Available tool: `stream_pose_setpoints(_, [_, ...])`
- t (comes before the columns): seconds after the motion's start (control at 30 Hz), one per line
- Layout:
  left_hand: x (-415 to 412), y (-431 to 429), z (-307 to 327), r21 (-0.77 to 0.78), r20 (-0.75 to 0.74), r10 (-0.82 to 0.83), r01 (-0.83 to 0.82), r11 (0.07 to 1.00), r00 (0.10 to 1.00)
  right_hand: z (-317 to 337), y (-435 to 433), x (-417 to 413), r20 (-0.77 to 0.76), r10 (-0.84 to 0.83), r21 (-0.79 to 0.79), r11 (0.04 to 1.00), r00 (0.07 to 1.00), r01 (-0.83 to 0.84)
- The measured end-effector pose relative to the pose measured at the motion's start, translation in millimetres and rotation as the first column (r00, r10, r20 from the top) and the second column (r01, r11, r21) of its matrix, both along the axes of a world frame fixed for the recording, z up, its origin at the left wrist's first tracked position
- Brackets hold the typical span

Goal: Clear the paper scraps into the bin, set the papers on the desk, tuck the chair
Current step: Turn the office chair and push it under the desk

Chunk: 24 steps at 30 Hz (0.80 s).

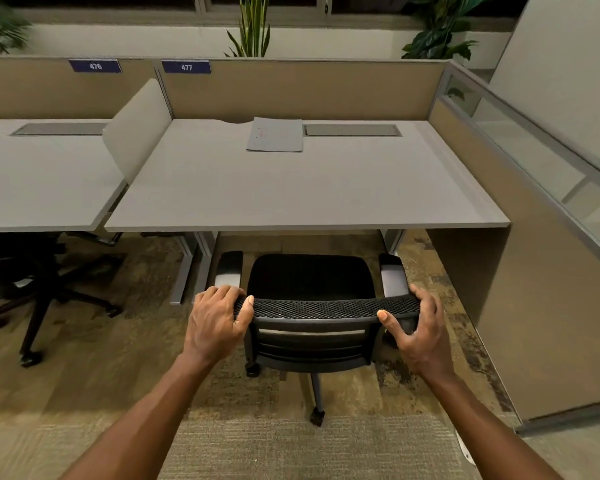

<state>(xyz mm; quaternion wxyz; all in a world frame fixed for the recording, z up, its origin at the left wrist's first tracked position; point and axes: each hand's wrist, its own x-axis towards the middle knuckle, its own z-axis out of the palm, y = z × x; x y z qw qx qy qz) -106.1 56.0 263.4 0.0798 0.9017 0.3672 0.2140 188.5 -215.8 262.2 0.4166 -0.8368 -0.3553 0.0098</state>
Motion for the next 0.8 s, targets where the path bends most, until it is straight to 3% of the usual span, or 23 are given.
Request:
stream_pose_setpoints(0.3, [29,37,-6,0.024,0.007,0.029,-0.029,0.999,1.0,-8,40,36,0.012,0.037,0.021,0.999,0.999,-0.037])
stream_pose_setpoints(0.5, [47,69,-11,-0.031,0.04,0.037,-0.036,0.999,0.998,-10,68,50,0.05,0.01,-0.051,0.999,0.999,-0.008])
stream_pose_setpoints(0.8, [61,126,-11,-0.098,0.019,0.023,-0.021,0.995,1.0,-9,115,69,0.212,0.051,-0.135,0.991,0.976,-0.022])
